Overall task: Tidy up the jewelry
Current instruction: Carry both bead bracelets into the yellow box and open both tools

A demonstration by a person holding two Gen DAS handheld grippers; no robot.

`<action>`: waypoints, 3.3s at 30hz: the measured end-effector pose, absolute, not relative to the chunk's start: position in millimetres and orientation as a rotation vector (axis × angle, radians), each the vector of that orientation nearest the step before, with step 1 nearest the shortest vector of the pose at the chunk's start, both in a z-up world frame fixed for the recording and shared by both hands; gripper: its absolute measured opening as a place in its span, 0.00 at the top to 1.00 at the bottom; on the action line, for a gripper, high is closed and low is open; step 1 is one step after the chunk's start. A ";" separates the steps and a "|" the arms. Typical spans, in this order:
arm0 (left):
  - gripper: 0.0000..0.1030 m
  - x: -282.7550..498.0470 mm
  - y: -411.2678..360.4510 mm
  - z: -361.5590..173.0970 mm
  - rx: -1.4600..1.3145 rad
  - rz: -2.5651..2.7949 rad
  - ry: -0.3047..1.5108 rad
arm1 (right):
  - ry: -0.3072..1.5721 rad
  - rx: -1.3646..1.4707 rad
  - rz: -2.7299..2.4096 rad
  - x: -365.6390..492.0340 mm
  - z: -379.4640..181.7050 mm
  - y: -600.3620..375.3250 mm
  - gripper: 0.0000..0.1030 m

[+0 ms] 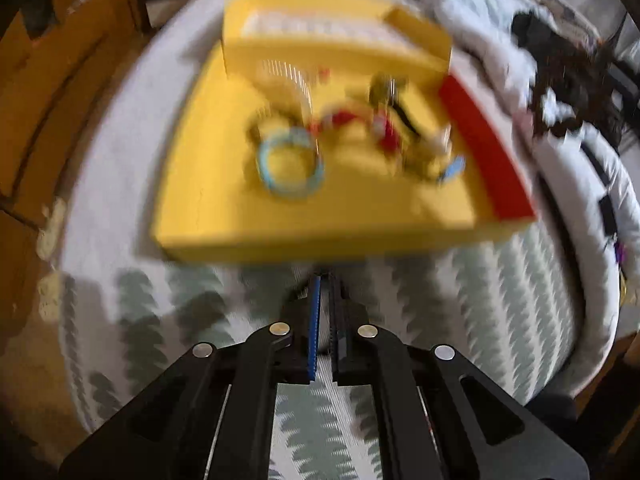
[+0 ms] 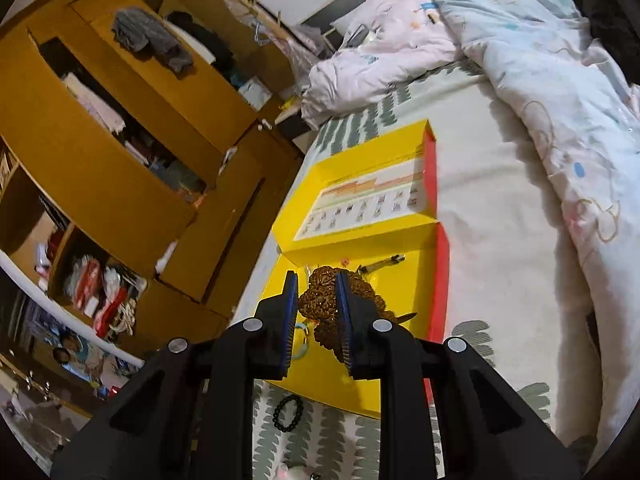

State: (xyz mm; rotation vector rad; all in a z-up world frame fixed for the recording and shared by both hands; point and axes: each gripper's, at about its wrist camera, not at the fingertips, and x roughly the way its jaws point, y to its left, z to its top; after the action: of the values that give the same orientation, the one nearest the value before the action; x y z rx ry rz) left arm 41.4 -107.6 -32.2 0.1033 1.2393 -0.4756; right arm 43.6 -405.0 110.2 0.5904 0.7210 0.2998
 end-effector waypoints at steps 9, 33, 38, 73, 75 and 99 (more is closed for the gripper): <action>0.58 38.9 -118.2 -68.4 0.201 -0.408 1.297 | 0.752 0.553 0.319 43.2 106.6 -381.7 0.81; 0.91 40.2 -103.7 -69.1 0.165 -0.370 1.283 | 0.753 0.532 0.359 43.4 111.8 -362.4 0.81; 0.91 36.7 -96.2 -20.3 0.088 -0.432 1.197 | 0.764 0.530 0.360 48.2 110.6 -359.1 0.81; 0.91 143.1 -90.6 -40.5 0.010 -0.351 1.254 | 0.991 0.325 0.184 93.7 16.0 -306.5 0.81; 0.91 143.8 -86.2 -44.6 0.012 -0.340 1.262 | 1.001 0.312 0.186 94.8 13.1 -300.2 0.81; 0.68 141.0 -74.2 -41.7 0.052 -0.273 1.218 | 0.946 0.345 0.190 88.9 18.5 -310.8 0.74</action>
State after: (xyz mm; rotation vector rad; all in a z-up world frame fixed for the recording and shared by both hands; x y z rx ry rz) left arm 141.0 -74.2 -41.7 0.0521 1.2176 -0.2731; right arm 88.9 -310.8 18.5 0.3450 0.9456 0.1901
